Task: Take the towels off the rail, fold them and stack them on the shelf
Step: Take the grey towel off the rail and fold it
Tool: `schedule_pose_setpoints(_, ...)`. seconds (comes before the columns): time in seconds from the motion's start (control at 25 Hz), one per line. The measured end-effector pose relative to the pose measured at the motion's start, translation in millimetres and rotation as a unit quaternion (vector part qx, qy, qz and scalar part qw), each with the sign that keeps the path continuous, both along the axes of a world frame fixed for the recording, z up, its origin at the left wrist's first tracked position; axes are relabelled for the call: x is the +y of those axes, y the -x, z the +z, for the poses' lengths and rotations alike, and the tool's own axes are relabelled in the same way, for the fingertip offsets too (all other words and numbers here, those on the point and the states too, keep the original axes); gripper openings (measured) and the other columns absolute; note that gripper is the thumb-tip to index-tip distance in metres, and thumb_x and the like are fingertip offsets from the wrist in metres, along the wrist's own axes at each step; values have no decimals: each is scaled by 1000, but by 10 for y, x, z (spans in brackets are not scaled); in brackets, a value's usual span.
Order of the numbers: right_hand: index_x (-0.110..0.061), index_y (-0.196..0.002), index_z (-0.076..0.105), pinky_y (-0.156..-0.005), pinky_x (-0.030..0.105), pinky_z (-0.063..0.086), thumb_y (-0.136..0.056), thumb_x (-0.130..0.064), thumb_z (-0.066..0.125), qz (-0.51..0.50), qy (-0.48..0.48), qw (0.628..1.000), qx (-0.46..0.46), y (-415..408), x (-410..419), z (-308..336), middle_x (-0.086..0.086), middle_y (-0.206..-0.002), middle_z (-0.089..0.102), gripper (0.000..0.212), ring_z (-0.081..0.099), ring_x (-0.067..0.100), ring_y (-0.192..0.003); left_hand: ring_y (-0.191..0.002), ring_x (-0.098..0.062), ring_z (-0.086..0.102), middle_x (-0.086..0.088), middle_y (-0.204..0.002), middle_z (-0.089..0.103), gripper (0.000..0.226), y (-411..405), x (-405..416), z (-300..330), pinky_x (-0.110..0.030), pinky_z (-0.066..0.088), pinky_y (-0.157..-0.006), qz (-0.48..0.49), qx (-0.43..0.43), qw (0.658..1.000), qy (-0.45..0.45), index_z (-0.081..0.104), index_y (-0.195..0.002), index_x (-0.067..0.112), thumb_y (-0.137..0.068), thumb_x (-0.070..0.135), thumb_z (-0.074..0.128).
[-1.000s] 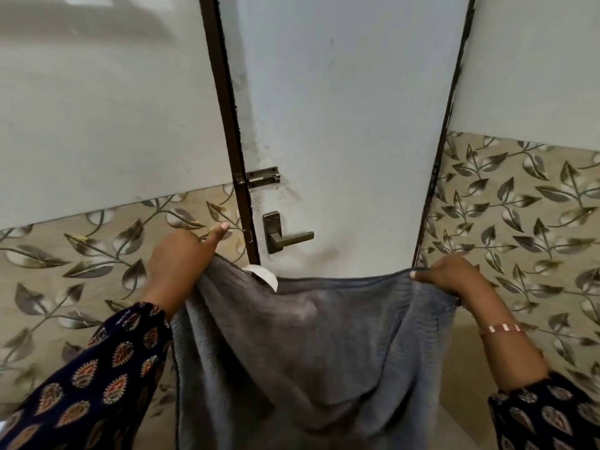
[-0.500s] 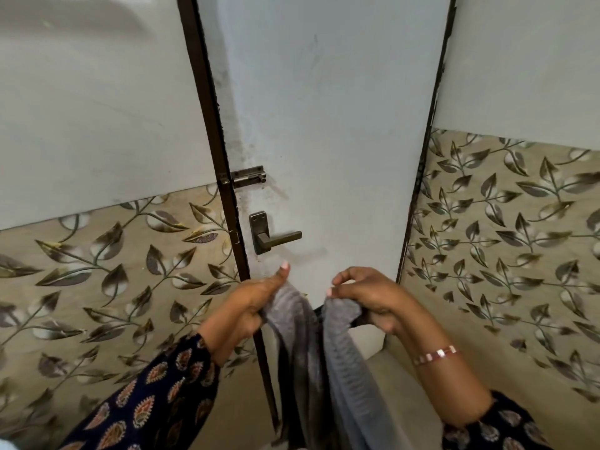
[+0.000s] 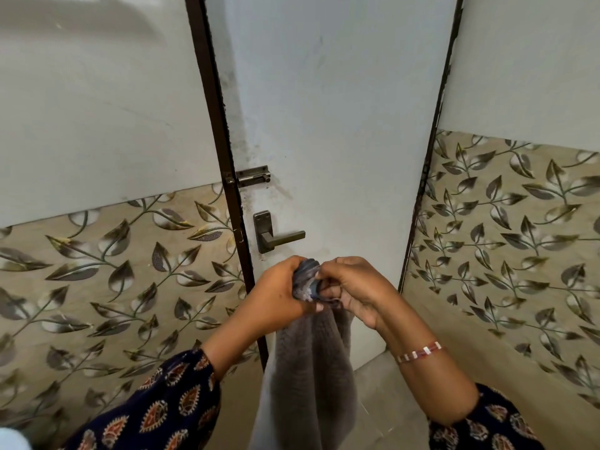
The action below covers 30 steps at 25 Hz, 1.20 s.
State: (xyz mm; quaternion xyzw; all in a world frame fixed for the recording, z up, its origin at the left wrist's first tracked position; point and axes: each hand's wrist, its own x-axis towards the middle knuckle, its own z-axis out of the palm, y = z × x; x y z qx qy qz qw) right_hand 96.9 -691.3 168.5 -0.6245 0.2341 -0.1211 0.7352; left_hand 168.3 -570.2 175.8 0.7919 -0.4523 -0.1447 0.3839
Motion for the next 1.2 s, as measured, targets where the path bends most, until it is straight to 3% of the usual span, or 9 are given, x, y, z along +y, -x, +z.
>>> schedule_pose_setpoints(0.16, -9, -87, 65, -65, 25, 49, -80, -7, 62, -2, 232, 973, -16, 74, -195, 84, 8, -67, 63, 8, 57, 11, -57, -86, -12, 64, -2, -87, 68, 24, -97, 121, 178, -21, 54, -74, 8, 35, 999, 0, 65, -91, 17, -79, -2, 61)
schedule_pose_setpoints(0.28, -26, -120, 55, -93, 26, 41, -75, -20, 70, 160, 327, 931, -7, 100, -393, -21, -3, -121, 58, 49, 51, 7, -108, -78, -6, 61, 4, -78, 66, 35, -111, 183, 354, -19, 50, -68, -1, 84, 996, 10, 65, -79, 24, -82, -8, 51)
schedule_pose_setpoints(0.36, -25, -126, 50, -100, 27, 43, -72, -22, 74, 251, 317, 914, 24, 78, -416, -209, -7, -128, 54, 59, 50, 8, -117, -77, -9, 56, 2, -76, 62, 36, -128, 203, 474, -24, 45, -72, 14, 98, 995, 30, 63, -76, 21, -84, -9, 45)
schedule_pose_setpoints(0.56, -10, -110, 65, -94, 34, 51, -68, -28, 80, 247, 378, 882, 137, 131, -599, -758, 6, -114, 68, 48, 64, 22, -105, -90, -20, 54, -3, -82, 62, 36, -360, 342, 691, -37, 41, -85, 93, 60, 989, 94, 62, -79, 21, -88, -6, 40)
schedule_pose_setpoints(0.68, -7, -87, 70, -69, 23, 50, -74, -29, 76, 201, 399, 880, 162, 313, -873, -727, 8, -87, 71, 27, 65, 19, -79, -86, -19, 53, -3, -81, 61, 37, -573, 441, 664, -40, 41, -87, 159, 38, 978, 132, 61, -78, 25, -87, -6, 44)
schedule_pose_setpoints(0.84, 2, -80, 66, -57, 22, 39, -78, -18, 71, -21, 356, 932, 62, 472, -1168, -341, 10, -71, 58, 20, 52, 19, -66, -94, -19, 52, 0, -85, 62, 26, -793, 505, 417, -29, 41, -80, 236, 66, 951, 186, 64, -90, 20, -86, -1, 50)
schedule_pose_setpoints(1.0, -16, -95, 64, -40, 10, 37, -84, -11, 65, -68, 276, 958, -23, 489, -1117, -109, -2, -74, 64, 13, 55, 4, -53, -89, -11, 53, 4, -89, 61, 30, -871, 514, 222, -20, 40, -72, 231, 129, 933, 243, 60, -114, 8, -87, 1, 52)
schedule_pose_setpoints(1.12, -15, -92, 67, -46, 6, 42, -82, -5, 65, -89, 250, 961, -80, 490, -1108, 31, -11, -67, 71, 15, 62, -4, -55, -85, -10, 54, 3, -89, 62, 22, -856, 549, 252, -26, 44, -71, 205, 238, 908, 277, 62, -103, 14, -89, 4, 48)
schedule_pose_setpoints(1.2, -19, -81, 71, -51, 10, 48, -70, -18, 76, -74, 199, 968, -131, 587, -1105, 173, -12, -66, 73, 12, 66, 0, -61, -78, -9, 62, 3, -81, 68, 16, -865, 694, 316, -26, 52, -69, 156, 279, 901, 294, 69, -84, 20, -81, 10, 58)
